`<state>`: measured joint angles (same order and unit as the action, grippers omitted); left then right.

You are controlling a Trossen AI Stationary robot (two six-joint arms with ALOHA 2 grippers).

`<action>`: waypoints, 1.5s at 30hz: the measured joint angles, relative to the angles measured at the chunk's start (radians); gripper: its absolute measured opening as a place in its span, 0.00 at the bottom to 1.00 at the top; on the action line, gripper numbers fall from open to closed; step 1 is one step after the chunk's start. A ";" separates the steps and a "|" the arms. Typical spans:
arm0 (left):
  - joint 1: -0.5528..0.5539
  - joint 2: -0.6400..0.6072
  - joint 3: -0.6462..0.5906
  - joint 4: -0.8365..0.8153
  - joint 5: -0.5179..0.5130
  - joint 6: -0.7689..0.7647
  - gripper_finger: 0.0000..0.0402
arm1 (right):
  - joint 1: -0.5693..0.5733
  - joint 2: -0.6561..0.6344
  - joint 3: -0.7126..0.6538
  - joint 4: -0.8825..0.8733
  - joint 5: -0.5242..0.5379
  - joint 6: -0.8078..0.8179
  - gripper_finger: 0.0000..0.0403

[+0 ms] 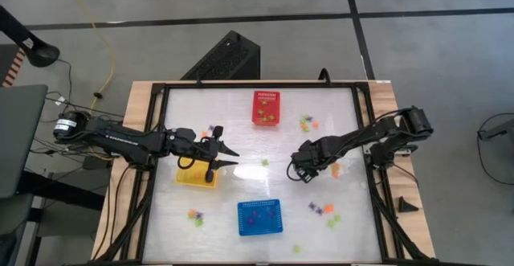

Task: Sort Halloween decoration
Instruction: Put the green spider toy into the red basket

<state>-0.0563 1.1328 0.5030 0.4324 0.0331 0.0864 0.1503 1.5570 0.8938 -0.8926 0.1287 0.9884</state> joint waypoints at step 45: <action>0.000 0.000 0.000 -0.001 -0.014 0.000 0.27 | -0.048 -0.074 0.035 0.088 -0.055 -0.133 0.25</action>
<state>-0.0566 1.1328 0.5030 0.4309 0.0189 0.0864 0.1021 1.4826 0.9286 -0.8047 0.0738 0.8550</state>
